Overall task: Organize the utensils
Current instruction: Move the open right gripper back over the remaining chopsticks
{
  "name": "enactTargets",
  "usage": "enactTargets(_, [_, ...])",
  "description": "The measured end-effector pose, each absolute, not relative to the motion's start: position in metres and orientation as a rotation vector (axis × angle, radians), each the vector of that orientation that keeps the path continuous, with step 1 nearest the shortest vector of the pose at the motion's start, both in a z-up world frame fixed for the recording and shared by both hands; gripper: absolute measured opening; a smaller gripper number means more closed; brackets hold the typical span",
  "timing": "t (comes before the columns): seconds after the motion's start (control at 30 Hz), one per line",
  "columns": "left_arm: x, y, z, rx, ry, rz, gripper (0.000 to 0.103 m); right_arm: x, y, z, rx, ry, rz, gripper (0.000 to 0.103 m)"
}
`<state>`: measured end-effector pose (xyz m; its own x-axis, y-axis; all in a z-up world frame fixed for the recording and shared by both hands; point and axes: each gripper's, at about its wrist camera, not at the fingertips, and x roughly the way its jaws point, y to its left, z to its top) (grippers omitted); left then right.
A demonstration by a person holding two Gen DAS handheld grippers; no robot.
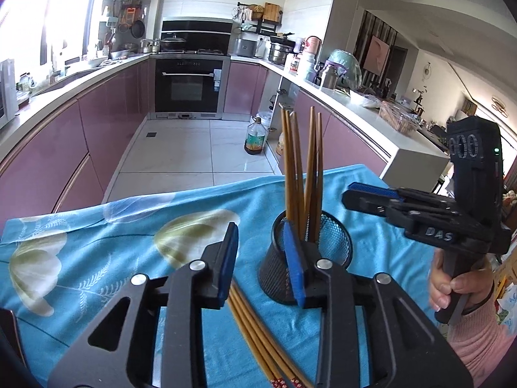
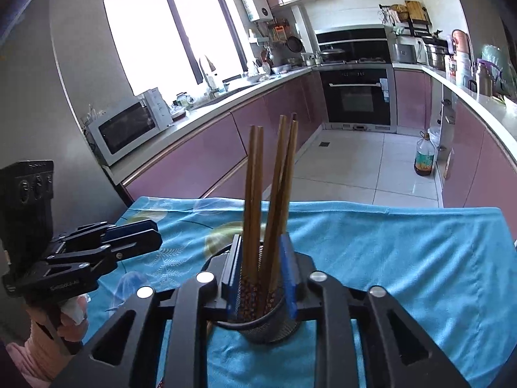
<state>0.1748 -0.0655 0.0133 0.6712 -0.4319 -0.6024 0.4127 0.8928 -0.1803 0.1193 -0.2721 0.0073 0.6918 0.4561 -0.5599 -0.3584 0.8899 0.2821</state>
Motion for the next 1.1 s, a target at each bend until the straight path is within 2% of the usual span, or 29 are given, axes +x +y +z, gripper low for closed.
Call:
enactTargets(0.3, [0.146,-0.039,-0.015,-0.015,0.724,-0.416,0.036,0.068,-0.252,0.009,0.094,0.625,0.570,0.026])
enactTargets(0.37, [0.140,-0.037,-0.024,-0.013,0.743,-0.408,0.038,0.060,-0.243,-0.001,0.067,0.646,0.584,0.030])
enactTargets(0.77, [0.119,-0.026,-0.085,-0.040,0.868,-0.381,0.038,0.057,-0.205,-0.079,0.042,0.862,0.593,0.031])
enactTargets(1.1, [0.111,-0.036,-0.098,-0.044,0.903,-0.393,0.040,0.051,-0.183,-0.096,0.007,0.908,0.586,0.031])
